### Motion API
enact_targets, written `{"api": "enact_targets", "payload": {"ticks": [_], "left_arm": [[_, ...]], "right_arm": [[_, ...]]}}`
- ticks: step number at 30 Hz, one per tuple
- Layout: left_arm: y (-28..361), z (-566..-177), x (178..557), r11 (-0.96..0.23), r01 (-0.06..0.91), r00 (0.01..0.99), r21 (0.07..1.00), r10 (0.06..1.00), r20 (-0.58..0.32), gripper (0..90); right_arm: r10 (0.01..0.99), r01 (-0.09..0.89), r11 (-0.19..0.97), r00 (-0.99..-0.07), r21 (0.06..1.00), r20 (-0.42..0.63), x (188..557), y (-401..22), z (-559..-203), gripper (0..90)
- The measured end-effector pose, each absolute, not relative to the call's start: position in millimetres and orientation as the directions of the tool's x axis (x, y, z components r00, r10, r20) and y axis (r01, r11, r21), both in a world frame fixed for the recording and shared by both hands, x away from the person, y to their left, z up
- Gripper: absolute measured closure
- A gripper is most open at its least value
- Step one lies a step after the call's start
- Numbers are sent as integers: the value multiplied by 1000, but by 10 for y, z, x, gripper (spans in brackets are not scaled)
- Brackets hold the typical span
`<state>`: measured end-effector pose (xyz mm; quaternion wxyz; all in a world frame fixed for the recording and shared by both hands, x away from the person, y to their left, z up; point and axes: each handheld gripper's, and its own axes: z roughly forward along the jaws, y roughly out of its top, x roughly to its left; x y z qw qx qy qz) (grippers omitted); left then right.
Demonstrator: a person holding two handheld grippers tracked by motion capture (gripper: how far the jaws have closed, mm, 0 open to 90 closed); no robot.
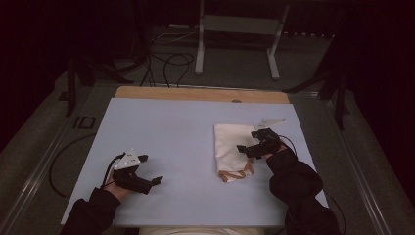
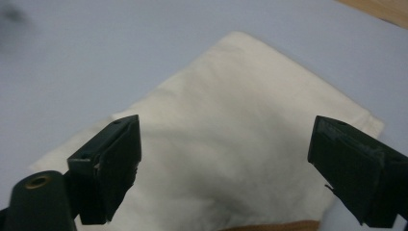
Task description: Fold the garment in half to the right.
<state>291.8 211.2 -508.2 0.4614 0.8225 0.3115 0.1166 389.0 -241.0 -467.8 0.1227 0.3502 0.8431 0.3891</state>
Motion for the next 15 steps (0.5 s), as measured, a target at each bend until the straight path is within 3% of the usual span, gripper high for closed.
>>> {"api": "enact_targets", "payload": {"ticks": [15], "left_arm": [[2159,-5018,2893,-386,392,797,835,596,-99,1]], "right_arm": [[654,435,422,-754,795,66,3639,-2452,-4463,96]]}}
